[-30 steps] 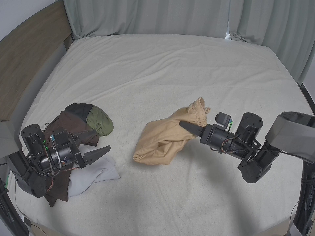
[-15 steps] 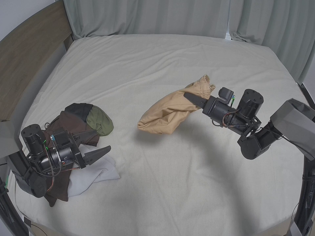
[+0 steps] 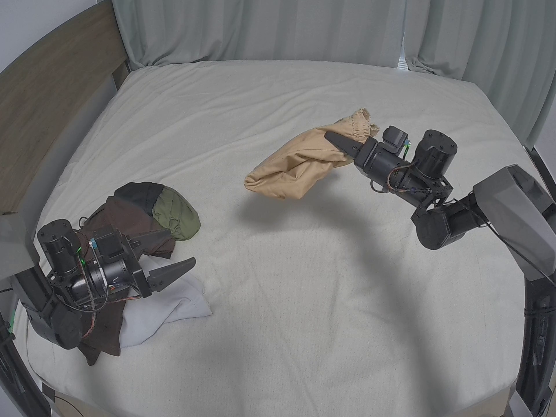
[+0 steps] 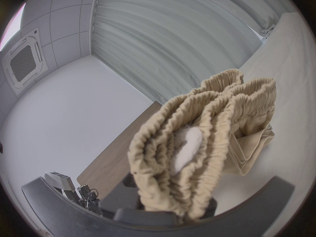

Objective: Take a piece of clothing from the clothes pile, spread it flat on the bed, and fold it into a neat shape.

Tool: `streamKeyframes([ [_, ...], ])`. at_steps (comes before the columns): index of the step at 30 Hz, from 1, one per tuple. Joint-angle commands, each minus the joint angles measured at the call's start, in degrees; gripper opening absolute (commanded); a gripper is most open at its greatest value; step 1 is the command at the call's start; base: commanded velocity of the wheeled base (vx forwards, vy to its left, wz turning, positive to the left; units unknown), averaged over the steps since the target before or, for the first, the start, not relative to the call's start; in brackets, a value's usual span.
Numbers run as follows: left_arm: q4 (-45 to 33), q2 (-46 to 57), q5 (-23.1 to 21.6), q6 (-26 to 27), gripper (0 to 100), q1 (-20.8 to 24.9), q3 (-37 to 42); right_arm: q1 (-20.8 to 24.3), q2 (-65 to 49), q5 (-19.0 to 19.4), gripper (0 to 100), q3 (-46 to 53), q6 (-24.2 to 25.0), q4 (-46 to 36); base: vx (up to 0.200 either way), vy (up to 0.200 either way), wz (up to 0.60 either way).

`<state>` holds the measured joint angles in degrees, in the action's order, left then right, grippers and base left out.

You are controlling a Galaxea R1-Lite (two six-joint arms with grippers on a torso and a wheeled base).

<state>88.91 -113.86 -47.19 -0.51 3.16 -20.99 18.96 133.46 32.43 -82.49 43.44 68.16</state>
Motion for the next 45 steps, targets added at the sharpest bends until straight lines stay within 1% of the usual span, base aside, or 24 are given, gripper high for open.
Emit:
streamKeyframes([
  [1,-0.05,-0.4,-0.01,-0.02,100,-0.08,-0.01,-1.11,4.53,0.0,0,-5.84,0.07,-2.15,0.0,0.0,0.0],
  [3,-0.05,-0.4,-0.01,-0.02,100,-0.08,-0.01,-1.11,5.14,0.0,0,-8.03,0.07,-3.82,0.0,0.0,0.0],
  [5,0.04,-0.49,-0.01,-0.02,100,-0.08,-0.01,-1.2,6.46,0.0,0,-12.6,0.07,-6.99,0.0,0.0,0.0],
  [8,0.04,-0.49,-0.01,0.07,100,-0.08,0.07,-1.64,8.22,0.0,0,-17.26,0.07,-9.62,0.0,0.0,0.0],
  [9,0.04,-0.49,-0.01,0.07,100,-0.08,0.07,-1.64,8.22,0.0,0,-17.26,0.07,-9.62,0.0,0.0,0.0],
  [10,0.04,-0.49,-0.01,0.07,100,-0.08,0.07,-1.73,10.15,0.0,0,-22.18,0.16,-12.35,0.0,0.0,0.0],
  [12,-0.05,-0.49,-0.01,0.07,100,-0.17,0.07,-1.99,11.82,-0.08,0,-26.31,0.16,-14.37,0.0,0.0,0.0],
  [13,-0.05,-0.49,-0.01,0.07,100,-0.17,0.07,-1.99,11.82,-0.08,0,-26.31,0.16,-14.37,0.0,0.0,0.0],
  [14,0.04,-0.49,-0.01,0.07,100,-0.17,0.07,-2.43,13.75,-0.17,0,-30.36,0.16,-16.04,0.0,0.0,0.0],
  [15,0.04,-0.49,-0.01,0.07,100,-0.17,0.07,-2.52,14.72,-0.26,0,-32.1,0.16,-16.74,0.0,0.0,0.0],
  [19,0.04,-0.49,-0.01,0.07,100,-0.08,0.16,-3.58,19.55,-0.26,0,-32.1,0.16,-19.82,0.0,0.0,0.0],
  [22,-0.05,-0.57,-0.01,0.07,100,0.01,0.43,-3.58,23.42,-0.61,0,-32.1,0.16,-22.54,0.0,0.0,0.0],
  [28,-0.05,-0.66,-0.01,0.07,100,-0.08,0.51,-4.1,29.93,-1.05,0,-32.1,-0.02,-23.25,0.0,0.0,0.0],
  [32,-0.05,-0.66,-0.01,0.07,100,-0.17,0.51,-4.01,30.28,-3.69,0,-32.1,-0.72,-22.28,0.0,0.0,0.0],
  [38,0.04,-0.66,-0.01,0.07,100,-0.17,0.43,-3.49,28.78,-4.74,0,-32.1,-0.98,-19.64,0.0,0.0,0.0],
  [45,-0.05,-0.66,-0.01,0.07,100,-0.08,0.51,-3.75,28.7,-5.01,0,-32.1,-2.3,-18.06,0.0,0.0,0.0],
])
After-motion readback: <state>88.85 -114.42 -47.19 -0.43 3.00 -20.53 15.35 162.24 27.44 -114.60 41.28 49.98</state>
